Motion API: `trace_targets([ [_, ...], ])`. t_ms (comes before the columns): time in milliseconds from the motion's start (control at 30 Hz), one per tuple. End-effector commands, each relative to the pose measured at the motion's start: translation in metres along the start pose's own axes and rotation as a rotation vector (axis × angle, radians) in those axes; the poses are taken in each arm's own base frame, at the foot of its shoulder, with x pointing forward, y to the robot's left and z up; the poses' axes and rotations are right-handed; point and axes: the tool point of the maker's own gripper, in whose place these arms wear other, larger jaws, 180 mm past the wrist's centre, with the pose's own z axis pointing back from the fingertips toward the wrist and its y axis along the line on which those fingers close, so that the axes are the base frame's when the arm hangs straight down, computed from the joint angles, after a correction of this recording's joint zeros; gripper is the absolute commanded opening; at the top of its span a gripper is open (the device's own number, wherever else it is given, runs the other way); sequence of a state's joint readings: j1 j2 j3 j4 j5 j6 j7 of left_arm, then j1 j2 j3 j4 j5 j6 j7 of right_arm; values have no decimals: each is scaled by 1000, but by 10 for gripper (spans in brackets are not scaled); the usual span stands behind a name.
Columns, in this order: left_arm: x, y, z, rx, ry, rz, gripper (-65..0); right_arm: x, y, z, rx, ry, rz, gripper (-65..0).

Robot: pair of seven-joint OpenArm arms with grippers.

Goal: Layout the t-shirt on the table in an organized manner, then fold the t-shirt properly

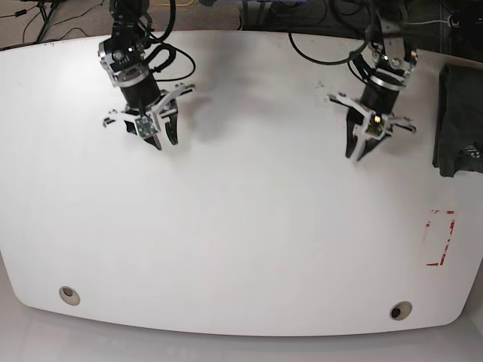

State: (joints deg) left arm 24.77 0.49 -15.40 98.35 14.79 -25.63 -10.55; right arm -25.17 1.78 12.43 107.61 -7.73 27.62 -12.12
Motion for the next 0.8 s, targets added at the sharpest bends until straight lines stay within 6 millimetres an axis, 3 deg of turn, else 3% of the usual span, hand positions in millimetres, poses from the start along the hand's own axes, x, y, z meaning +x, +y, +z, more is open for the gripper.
trace_targets([
  [0, 12, -4, 20, 10, -33, -2, -549, 0, 8, 14, 16, -19, -14, -477],
  [167, -8, -26, 62, -22, 62, 18, -549, -29, 20, 47, 35, 46, -114, -477],
  [300, -38, -51, 104, -82, 191, 47, -549, -56, 33, 78, 52, 119, -196, -477],
  [533, -74, -73, 173, -146, 388, 77, -549, -77, 53, 122, 71, 181, -245, -477],
  [767, -96, -91, 246, -208, 579, 108, -549, -104, 91, 170, 135, 300, -315, -477],
])
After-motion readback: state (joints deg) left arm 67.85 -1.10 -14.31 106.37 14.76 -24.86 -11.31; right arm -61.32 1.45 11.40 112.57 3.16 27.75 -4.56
